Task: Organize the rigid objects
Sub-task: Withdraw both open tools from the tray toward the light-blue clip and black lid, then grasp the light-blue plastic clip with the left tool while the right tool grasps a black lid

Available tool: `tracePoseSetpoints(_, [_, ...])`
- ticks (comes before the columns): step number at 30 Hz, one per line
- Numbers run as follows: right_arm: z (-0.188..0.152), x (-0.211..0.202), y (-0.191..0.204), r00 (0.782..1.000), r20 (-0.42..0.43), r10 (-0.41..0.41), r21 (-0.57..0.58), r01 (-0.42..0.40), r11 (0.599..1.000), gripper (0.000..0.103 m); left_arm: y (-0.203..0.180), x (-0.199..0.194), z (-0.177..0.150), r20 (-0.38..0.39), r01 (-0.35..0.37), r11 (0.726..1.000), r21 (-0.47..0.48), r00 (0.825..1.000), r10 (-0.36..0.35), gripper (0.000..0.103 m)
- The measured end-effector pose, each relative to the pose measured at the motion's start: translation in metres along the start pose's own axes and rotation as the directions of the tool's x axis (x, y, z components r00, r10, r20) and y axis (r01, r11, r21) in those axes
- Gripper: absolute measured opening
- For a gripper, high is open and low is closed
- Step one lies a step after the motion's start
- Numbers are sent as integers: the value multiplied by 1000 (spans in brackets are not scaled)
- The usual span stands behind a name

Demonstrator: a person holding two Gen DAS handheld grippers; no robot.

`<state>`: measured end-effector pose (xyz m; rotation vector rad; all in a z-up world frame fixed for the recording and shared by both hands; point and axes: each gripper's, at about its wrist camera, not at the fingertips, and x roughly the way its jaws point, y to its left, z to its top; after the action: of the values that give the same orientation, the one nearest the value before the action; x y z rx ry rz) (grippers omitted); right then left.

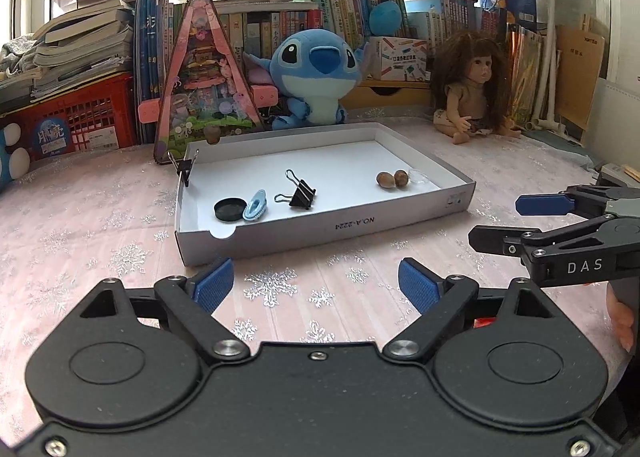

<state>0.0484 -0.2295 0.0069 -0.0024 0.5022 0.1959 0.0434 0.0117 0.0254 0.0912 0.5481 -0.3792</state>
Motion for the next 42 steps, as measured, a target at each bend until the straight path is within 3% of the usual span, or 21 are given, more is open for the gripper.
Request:
tracePoseSetpoints(9, [-15,-32,1,999,-6,33,-13,-33,999,93,1,-18,-22,-13,42,999,-28,999,-43,87])
tracePoseSetpoints(17, [-32,-46,9,993,-58,99,-36,-102,994,93,3,-26,-38,-53,90,995,-34,994,-92,69])
tracePoseSetpoints(22, [-39,-54,16,983,-78,166,-30,-168,985,93,5,-30,-40,-66,124,990,-67,990,-129,49])
tracePoseSetpoints(28, [-46,-58,29,968,-110,228,-60,-235,970,92,1,-27,-38,-71,132,989,-71,988,-137,43])
tracePoseSetpoints(32, [-48,-57,31,961,-127,245,-53,-253,966,80,-2,-22,-38,-83,94,994,-61,992,-98,37])
tracePoseSetpoints(36, [-49,-57,32,957,-133,257,-43,-265,963,69,-2,-20,-37,-84,107,991,-79,990,-114,35])
tracePoseSetpoints(42, [-50,-55,35,953,-140,270,-32,-277,960,51,-3,-13,-39,-105,121,988,-100,986,-132,23])
